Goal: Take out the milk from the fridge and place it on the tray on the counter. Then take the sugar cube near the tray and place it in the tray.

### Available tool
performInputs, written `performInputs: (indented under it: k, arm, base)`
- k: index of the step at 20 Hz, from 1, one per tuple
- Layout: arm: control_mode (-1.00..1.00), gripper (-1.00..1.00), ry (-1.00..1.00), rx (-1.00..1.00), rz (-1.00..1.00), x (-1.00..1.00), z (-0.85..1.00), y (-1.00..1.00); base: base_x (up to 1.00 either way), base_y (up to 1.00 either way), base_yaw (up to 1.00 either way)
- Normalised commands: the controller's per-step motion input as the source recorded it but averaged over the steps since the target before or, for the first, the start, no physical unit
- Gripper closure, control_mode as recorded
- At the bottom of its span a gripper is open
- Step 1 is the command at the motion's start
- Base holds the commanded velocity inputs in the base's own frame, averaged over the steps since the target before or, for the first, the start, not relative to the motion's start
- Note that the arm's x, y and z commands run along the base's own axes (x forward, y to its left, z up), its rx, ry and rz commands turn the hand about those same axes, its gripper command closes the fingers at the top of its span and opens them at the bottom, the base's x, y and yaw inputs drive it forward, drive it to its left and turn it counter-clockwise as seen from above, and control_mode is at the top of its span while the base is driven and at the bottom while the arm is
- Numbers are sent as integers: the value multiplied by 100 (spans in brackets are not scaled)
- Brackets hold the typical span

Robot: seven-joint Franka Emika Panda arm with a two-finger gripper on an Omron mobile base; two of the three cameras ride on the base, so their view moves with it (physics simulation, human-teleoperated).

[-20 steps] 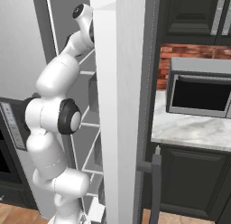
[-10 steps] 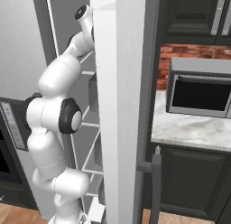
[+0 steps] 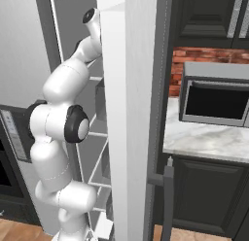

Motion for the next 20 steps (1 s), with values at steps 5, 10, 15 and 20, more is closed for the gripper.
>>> performInputs:
  k: [5,10,15,20]
  arm:
    - [-100,100,0,0,0,12,-13,-1]
    - [-100,100,0,0,0,12,-9,0]
    - [-100,100,-1,0,0,6,-5,-5]
    - [-100,100,-10,0,0,-74,0,4]
  base:
    - [0,0,0]
    - [0,0,0]
    - [0,0,0]
    - [0,0,0]
